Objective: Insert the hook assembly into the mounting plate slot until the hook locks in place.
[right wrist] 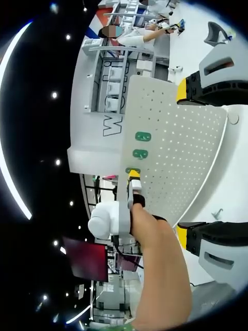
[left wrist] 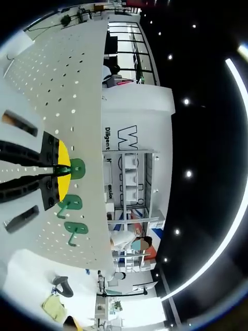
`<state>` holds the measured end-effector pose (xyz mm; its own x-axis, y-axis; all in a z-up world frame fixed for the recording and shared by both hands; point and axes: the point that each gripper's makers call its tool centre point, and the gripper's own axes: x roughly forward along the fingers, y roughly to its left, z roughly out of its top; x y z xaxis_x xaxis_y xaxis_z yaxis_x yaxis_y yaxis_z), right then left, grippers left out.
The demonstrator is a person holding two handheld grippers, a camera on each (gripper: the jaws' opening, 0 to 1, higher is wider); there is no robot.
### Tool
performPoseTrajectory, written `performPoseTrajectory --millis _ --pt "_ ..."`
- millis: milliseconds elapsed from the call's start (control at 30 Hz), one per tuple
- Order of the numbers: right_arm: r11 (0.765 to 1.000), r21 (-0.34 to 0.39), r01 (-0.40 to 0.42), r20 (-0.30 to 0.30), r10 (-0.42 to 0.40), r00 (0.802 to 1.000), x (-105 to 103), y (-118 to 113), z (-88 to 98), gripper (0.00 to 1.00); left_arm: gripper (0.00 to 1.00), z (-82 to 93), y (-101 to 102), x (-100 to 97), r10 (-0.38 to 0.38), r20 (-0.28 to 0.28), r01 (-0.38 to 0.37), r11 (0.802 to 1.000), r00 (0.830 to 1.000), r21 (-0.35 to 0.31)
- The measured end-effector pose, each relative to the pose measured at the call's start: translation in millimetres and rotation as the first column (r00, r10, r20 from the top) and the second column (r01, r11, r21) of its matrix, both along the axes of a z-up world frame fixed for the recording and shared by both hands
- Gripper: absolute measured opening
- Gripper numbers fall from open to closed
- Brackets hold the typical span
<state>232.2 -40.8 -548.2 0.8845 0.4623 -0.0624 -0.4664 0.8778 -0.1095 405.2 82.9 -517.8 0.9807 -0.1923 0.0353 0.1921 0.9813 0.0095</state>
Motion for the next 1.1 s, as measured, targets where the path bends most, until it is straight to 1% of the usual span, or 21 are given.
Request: performPoseTrajectory --millis 500,1100 --pt "1.000 0.000 0.006 0.009 -0.006 1.000 -1.2 -3.2 2.1 0.95 0.03 -6.2 -1.2 5.7 0.013 -0.014 -0.013 1.000 1.000 0.021" --pt "1.000 -0.007 0.003 0.001 -0.003 1.000 2.7 -3.7 -1.7 0.94 0.03 -2.9 -1.5 7.1 0.022 0.016 -0.023 0.999 1.000 0.043"
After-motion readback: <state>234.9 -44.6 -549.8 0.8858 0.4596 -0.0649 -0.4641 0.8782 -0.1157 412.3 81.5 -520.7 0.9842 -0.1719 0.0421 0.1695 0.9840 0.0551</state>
